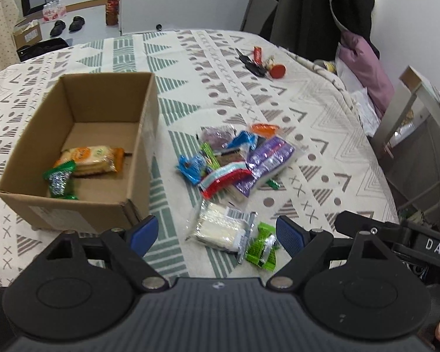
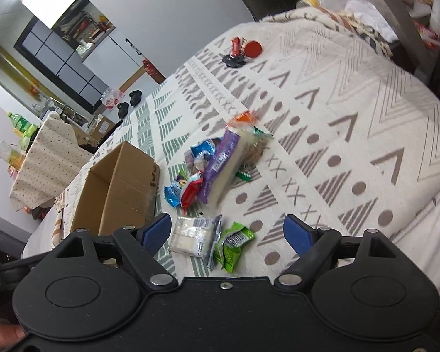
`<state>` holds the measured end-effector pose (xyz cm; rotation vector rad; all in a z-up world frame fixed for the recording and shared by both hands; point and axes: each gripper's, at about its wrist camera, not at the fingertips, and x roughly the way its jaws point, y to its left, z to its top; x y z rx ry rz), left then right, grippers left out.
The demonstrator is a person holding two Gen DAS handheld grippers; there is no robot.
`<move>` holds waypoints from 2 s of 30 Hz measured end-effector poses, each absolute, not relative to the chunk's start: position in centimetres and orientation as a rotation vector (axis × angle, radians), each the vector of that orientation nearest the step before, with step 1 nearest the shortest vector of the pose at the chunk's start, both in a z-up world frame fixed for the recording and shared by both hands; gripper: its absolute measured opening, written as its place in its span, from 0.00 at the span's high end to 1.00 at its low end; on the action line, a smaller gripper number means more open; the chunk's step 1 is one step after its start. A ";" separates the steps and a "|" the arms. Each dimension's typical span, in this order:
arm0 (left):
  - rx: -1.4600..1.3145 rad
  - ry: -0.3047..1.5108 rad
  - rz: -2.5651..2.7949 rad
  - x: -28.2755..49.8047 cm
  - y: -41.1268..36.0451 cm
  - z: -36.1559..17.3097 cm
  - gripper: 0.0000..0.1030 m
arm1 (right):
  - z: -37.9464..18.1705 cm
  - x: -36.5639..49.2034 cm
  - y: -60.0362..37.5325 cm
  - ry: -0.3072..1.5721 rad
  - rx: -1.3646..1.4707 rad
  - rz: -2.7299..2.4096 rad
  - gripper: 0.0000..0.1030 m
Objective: Organize snacks
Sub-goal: 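Grasp the white rice-cake pack with the left tool while the right grasps a green packet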
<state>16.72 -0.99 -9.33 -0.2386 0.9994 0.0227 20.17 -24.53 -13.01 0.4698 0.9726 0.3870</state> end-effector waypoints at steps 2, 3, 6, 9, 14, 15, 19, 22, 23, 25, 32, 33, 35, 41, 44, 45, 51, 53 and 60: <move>-0.230 1.012 0.017 16.8 -1.4 -9.9 0.16 | -13.5 20.2 -24.5 0.988 0.475 0.380 0.20; -0.229 1.017 0.016 16.9 -1.5 -10.2 0.16 | -13.8 20.3 -24.5 0.996 0.479 0.375 0.20; -0.229 1.031 0.009 17.1 -1.8 -11.1 0.16 | -14.6 20.5 -24.6 1.020 0.503 0.353 0.23; -0.218 1.046 0.007 17.6 -2.1 -12.0 0.16 | -15.6 20.8 -24.8 1.046 0.525 0.339 0.28; -0.214 1.078 0.002 18.4 -2.4 -13.7 0.16 | -17.3 21.3 -24.7 1.097 0.551 0.324 0.36; -0.211 1.085 0.001 18.6 -2.4 -14.1 0.16 | -17.6 21.4 -24.7 1.110 0.555 0.320 0.37; -0.201 1.110 -0.005 19.1 -2.7 -15.3 0.17 | -18.6 21.8 -24.7 1.134 0.567 0.294 0.38; -0.193 1.127 -0.008 19.6 -2.9 -16.1 0.17 | -19.3 22.2 -24.6 1.154 0.581 0.278 0.39; -0.189 1.133 -0.011 19.8 -3.0 -16.4 0.17 | -19.6 22.3 -24.6 1.162 0.588 0.278 0.40; -0.176 1.142 -0.011 20.3 -3.2 -16.9 0.17 | -20.0 22.5 -24.3 1.179 0.599 0.283 0.42; -0.134 1.147 0.006 21.8 -3.2 -18.2 0.17 | -21.3 23.2 -23.6 1.223 0.639 0.297 0.50; -0.137 1.150 0.006 22.0 -3.1 -18.3 0.17 | -21.4 23.3 -23.5 1.227 0.645 0.301 0.50; -0.142 1.158 0.007 22.3 -3.0 -18.7 0.19 | -21.5 23.5 -23.3 1.228 0.650 0.313 0.51; -0.148 1.172 0.003 22.2 -2.7 -18.9 0.36 | -21.8 24.1 -22.8 1.230 0.677 0.333 0.51; -0.166 1.173 0.004 21.9 -2.6 -18.8 0.41 | -21.9 24.2 -22.5 1.231 0.691 0.348 0.51; -0.171 1.172 0.004 21.8 -2.5 -18.7 0.42 | -21.9 24.3 -22.5 1.230 0.698 0.352 0.51; -0.218 1.178 0.011 21.0 -1.9 -18.4 0.46 | -21.8 24.3 -22.3 1.221 0.745 0.358 0.52; -0.228 1.178 0.017 20.8 -1.7 -18.2 0.47 | -21.9 24.2 -22.2 1.222 0.763 0.360 0.52; -0.249 1.154 0.032 19.7 -1.1 -17.0 0.47 | -22.2 24.4 -21.7 1.223 0.740 0.355 0.55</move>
